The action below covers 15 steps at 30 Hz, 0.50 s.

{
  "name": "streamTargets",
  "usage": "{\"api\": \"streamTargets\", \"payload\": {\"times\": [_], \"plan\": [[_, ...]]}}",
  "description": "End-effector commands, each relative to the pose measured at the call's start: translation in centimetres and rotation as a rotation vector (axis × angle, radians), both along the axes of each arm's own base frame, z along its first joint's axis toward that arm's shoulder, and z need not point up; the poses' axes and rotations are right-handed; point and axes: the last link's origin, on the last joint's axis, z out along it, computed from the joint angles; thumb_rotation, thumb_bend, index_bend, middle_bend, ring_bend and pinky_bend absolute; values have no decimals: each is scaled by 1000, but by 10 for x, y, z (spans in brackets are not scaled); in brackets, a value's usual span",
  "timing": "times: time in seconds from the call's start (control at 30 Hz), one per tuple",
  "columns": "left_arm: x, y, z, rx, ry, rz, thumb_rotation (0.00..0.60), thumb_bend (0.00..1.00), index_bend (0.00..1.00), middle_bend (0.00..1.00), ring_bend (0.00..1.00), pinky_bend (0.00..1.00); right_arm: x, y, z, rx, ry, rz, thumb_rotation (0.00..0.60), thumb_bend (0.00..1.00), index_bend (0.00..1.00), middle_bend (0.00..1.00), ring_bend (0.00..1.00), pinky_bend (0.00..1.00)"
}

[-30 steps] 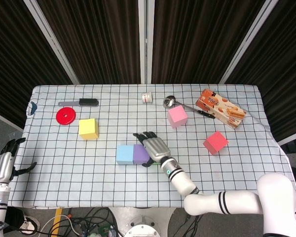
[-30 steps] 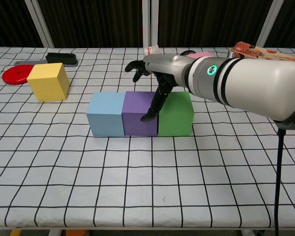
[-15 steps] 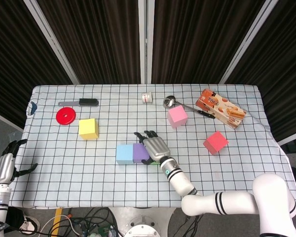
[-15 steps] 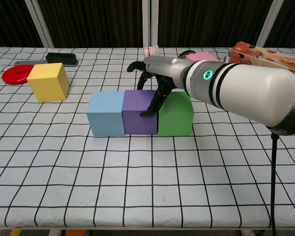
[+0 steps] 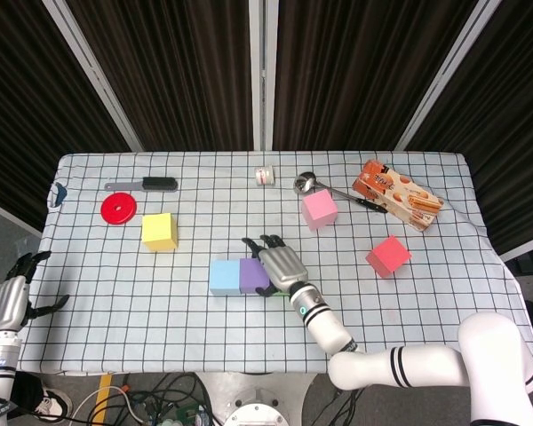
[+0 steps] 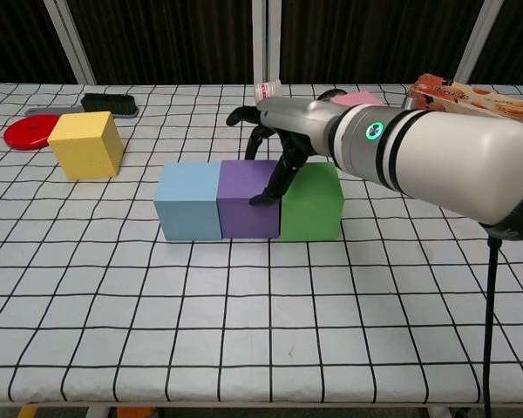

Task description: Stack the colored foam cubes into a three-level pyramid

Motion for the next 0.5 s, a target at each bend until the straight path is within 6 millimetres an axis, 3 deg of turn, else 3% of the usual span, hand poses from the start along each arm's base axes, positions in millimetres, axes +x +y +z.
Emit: {"api": "streamTargets", "payload": {"times": [0.03,0.5], "plan": [[0,0,0,0,-1,0,600,157,158,148,45,122,0,0,0,0,-1,1,600,154,0,296,0,0],[-1,0,-1,-3,-4,7,600,158,158,148,45,122,0,0,-1,-5,6,-2,600,178,0,319,0,0]]}}
